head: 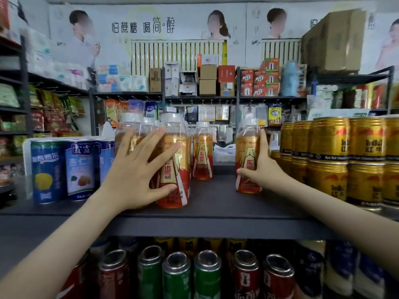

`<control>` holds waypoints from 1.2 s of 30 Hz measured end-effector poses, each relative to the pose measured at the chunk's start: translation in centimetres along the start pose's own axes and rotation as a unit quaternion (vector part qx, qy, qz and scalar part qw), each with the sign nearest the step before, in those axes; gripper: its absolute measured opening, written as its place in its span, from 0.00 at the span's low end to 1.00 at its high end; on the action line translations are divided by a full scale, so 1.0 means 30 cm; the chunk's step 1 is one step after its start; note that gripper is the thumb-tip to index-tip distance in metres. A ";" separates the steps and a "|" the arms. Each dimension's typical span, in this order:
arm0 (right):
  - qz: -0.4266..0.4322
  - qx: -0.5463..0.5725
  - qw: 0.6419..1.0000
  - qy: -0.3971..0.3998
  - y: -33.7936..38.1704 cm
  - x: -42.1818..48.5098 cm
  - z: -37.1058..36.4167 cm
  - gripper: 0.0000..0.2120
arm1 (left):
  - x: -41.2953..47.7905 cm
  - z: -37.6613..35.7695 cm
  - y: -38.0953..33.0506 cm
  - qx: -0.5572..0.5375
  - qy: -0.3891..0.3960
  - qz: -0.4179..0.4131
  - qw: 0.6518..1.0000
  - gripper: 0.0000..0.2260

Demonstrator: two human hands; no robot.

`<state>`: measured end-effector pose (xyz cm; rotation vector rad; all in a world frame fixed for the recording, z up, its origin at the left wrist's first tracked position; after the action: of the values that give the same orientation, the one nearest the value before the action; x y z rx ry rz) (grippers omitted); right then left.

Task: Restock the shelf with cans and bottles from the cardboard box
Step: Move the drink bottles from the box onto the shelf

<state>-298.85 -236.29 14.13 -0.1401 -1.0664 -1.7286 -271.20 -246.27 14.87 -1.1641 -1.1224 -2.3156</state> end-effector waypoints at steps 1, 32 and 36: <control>0.012 0.008 1.000 0.006 0.014 0.000 -0.008 0.56 | 0.000 0.000 -0.001 0.000 0.001 0.000 1.000 0.34; 0.073 0.027 0.996 0.035 0.158 0.213 -0.357 0.61 | -0.004 -0.013 0.017 -0.001 -0.031 -0.021 0.999 0.35; 0.069 -0.002 0.996 0.048 0.172 0.184 -0.331 0.63 | -0.005 -0.012 0.020 -0.010 -0.029 -0.022 0.999 0.35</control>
<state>-293.30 -247.47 14.26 -0.1285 -0.9610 -1.5972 -270.96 -246.94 14.93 -1.2324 -1.1585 -2.3442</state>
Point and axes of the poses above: each hand's wrist, its own x-axis towards the middle knuckle, its own z-axis out of the back of the hand, y = z × x, the point moved 4 cm from there along x, towards the middle knuckle, and after that the axes turned 1 degree about y, right-handed, at the moved point
